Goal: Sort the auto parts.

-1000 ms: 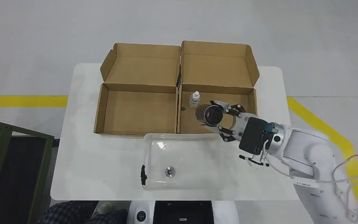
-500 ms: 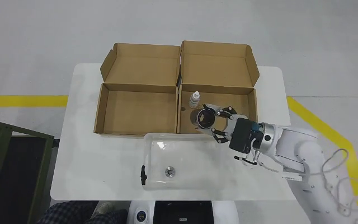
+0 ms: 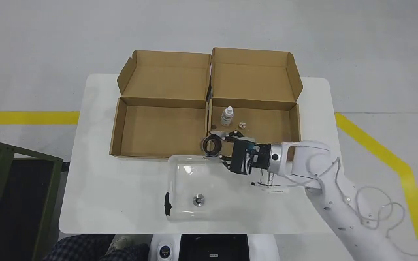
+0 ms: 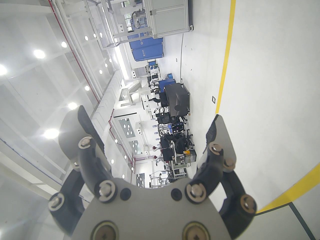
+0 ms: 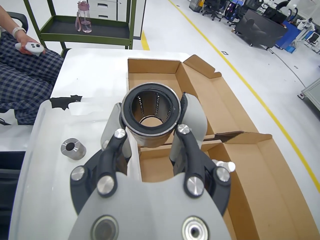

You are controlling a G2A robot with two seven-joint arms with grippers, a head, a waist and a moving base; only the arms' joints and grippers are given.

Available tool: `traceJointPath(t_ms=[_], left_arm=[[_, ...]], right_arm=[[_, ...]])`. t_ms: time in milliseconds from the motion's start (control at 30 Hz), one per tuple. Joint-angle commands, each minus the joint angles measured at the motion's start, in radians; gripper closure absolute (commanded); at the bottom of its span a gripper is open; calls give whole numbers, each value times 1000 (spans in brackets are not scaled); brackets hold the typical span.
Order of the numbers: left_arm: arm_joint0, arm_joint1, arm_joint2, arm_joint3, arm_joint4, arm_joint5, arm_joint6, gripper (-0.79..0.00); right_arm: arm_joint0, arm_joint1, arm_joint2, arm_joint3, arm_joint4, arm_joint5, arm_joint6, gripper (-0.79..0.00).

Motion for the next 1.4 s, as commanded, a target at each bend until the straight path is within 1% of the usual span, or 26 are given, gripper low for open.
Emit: traceJointPath(t_ms=[0, 333, 567, 833, 1100, 1367], left_arm=[[0, 0, 0, 0, 0, 0, 0, -785], [0, 0, 0, 0, 0, 0, 0, -785], [0, 0, 0, 0, 0, 0, 0, -785], [0, 0, 0, 0, 0, 0, 0, -785], [0, 0, 0, 0, 0, 0, 0, -785], [0, 0, 0, 0, 0, 0, 0, -785]], right_arm=[[28, -7, -26, 23, 2, 7, 3, 0], [177, -53, -157, 156, 17, 64, 46, 0], [291, -100, -267, 258, 25, 115, 92, 0], [395, -158, -374, 390, 56, 132, 134, 0], [453, -201, -435, 486, 72, 128, 182, 0], [474, -226, -456, 552, 84, 116, 216, 0]])
